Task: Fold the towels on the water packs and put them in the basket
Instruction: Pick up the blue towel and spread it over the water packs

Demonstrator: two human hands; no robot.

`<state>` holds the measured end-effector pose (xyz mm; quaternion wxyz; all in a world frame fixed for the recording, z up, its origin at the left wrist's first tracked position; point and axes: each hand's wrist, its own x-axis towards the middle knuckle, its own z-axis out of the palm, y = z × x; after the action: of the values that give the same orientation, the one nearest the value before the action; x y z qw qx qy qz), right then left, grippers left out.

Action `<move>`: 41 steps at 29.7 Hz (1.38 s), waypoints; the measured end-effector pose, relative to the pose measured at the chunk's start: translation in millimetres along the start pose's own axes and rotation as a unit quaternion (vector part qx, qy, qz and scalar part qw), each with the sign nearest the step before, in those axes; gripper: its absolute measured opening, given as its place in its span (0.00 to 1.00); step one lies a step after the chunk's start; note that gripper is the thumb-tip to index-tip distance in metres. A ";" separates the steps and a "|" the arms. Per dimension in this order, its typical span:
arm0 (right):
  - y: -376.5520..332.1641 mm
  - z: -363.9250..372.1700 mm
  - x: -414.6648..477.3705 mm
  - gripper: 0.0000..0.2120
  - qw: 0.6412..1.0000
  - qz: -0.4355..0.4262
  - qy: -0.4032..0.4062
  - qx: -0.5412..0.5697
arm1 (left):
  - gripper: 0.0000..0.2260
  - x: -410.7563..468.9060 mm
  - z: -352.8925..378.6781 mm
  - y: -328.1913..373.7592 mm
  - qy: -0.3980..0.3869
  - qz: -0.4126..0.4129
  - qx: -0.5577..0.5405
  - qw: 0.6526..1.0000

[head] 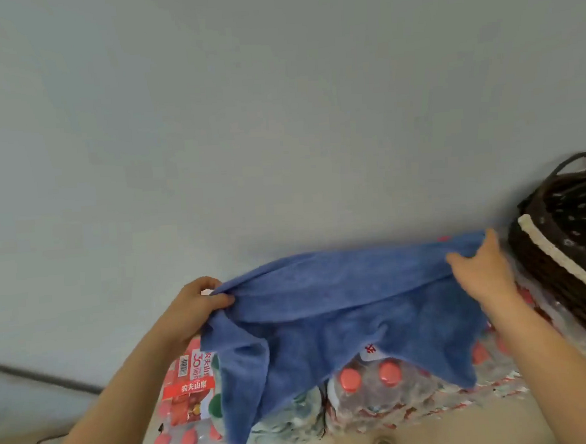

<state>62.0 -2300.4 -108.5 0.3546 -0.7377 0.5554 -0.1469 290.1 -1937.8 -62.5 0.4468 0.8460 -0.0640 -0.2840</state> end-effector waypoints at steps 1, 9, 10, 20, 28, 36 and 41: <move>0.4 8.6 -3.9 0.37 0.997 -0.008 -0.055 -0.060 | 0.07 10.5 -0.4 -5.5 0.021 -0.023 0.004 1.000; 17.4 3.5 -24.4 0.33 0.956 -0.150 -0.106 -0.227 | 0.04 9.8 32.6 -34.2 0.241 0.194 0.392 0.866; 20.4 -3.3 -37.5 0.32 0.956 -0.167 -0.080 -0.227 | 0.05 -1.8 43.1 -34.2 0.179 0.229 0.380 0.878; 75.3 15.7 -143.2 0.20 0.992 -0.007 -0.006 -0.127 | 0.07 -54.0 76.0 -83.7 -0.021 0.306 0.415 0.857; 65.5 9.6 -147.7 0.06 0.996 -0.015 0.086 0.004 | 0.03 -38.3 67.1 -54.9 -0.081 0.251 0.499 0.826; 83.6 -17.2 -135.8 0.06 0.984 0.109 0.140 -0.018 | 0.09 -33.9 86.8 7.5 -0.198 0.192 0.668 0.691; 98.9 -16.8 -127.7 0.08 0.990 0.122 0.069 0.022 | 0.08 -31.2 159.3 50.7 -0.157 0.377 0.508 0.758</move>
<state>-62.4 -2201.5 -141.9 0.3469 -0.6447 0.6610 -0.1648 185.9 -2071.3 -79.1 0.0061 0.7996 -0.5821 -0.1472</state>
